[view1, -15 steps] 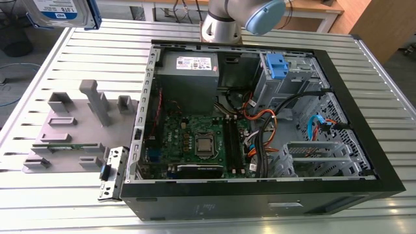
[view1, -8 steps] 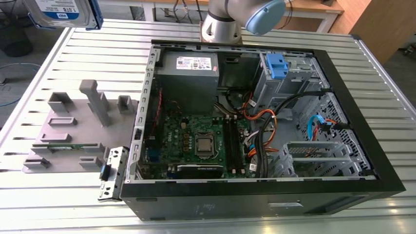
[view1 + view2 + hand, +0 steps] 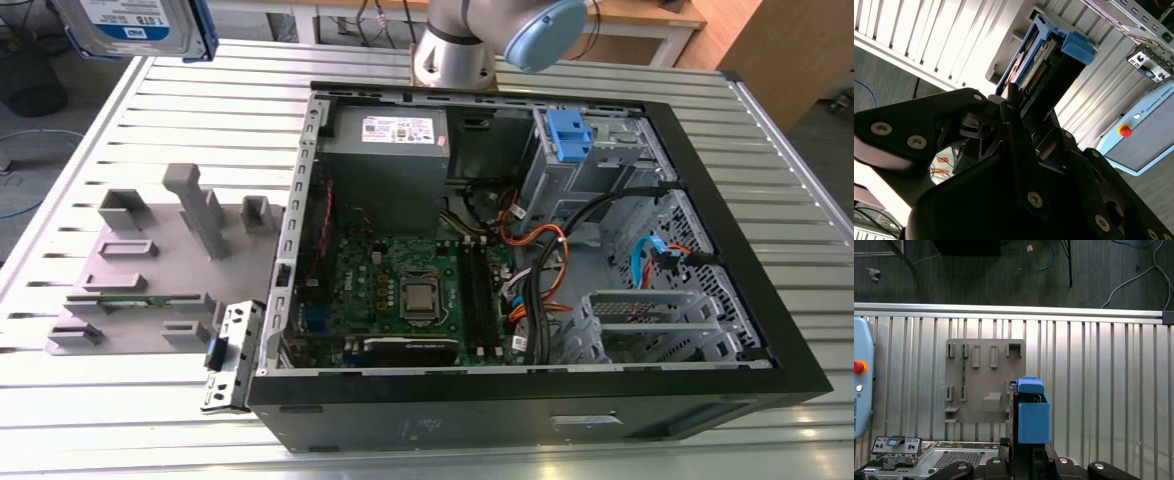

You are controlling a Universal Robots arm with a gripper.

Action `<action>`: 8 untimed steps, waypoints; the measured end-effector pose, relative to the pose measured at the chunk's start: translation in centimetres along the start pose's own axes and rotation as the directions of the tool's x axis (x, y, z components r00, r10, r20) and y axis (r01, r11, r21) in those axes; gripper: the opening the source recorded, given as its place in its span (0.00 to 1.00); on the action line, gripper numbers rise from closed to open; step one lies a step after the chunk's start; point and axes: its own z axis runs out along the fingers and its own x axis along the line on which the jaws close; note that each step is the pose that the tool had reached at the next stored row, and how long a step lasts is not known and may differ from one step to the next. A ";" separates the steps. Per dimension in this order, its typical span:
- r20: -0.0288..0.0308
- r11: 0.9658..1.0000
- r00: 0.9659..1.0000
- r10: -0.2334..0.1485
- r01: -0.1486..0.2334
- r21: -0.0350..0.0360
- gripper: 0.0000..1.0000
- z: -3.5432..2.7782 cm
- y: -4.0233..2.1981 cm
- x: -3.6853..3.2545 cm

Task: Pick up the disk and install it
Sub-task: 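Pick up the disk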

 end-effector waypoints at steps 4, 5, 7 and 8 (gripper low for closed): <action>0.000 1.000 1.000 0.000 0.000 0.000 0.35 -0.01 -0.21 0.00; 0.000 1.000 1.000 0.000 0.000 0.000 0.35 -0.01 -0.26 0.00; 0.000 1.000 1.000 0.000 0.000 0.000 0.35 -0.01 -0.34 0.00; 0.000 1.000 1.000 0.000 0.000 0.000 0.35 -0.01 -0.38 0.00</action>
